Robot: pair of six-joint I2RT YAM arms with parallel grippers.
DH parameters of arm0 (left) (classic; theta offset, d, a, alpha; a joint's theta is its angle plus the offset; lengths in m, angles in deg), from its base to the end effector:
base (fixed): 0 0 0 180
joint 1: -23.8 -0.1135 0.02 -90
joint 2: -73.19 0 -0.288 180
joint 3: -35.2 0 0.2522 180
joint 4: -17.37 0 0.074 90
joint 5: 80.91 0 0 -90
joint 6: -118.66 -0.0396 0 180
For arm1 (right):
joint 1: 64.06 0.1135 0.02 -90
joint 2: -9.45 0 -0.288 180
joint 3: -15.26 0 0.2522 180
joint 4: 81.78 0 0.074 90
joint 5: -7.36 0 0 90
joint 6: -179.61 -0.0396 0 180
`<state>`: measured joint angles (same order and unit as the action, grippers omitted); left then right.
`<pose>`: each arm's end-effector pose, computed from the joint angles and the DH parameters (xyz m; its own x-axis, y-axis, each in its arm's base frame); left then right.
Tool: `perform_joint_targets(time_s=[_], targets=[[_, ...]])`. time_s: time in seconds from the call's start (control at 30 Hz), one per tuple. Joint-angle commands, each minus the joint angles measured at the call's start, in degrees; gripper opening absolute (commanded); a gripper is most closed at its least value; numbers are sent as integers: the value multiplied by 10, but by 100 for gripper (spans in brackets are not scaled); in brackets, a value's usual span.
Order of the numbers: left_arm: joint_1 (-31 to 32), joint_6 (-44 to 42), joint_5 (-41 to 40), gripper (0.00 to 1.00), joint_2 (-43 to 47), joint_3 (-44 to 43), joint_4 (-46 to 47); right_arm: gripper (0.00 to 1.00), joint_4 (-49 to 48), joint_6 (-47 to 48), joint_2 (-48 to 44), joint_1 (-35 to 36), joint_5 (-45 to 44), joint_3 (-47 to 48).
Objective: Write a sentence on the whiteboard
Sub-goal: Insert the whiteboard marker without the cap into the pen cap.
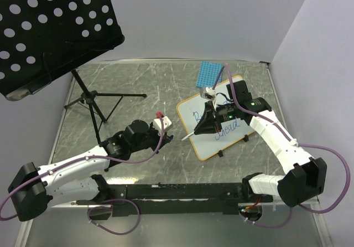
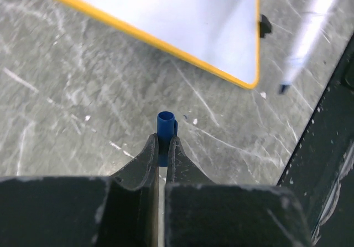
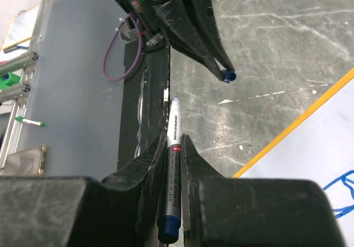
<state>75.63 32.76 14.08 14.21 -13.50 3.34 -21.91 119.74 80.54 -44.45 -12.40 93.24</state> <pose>0.1352 -0.1775 0.2686 -0.3133 0.2833 -0.9064 0.8119 0.5751 -0.1009 0.2038 0.1122 0.3464 -0.3256 -0.2962 -0.8979 -0.9373 -0.0235 0.3477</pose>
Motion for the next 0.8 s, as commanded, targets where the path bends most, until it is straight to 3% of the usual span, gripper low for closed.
perform_joint_targets(time_s=[0.0, 0.4, 0.77], targets=[[16, -57, 44, 1, -8, -29, 26, 0, -3, 17, 9, 18, -18, 31], [45, -74, 54, 1, -26, -56, 16, 0, -31, -9, 31, 35, -78, 34], [48, -75, 50, 1, -32, -51, 10, 0, -29, -10, 28, 36, -75, 41]])
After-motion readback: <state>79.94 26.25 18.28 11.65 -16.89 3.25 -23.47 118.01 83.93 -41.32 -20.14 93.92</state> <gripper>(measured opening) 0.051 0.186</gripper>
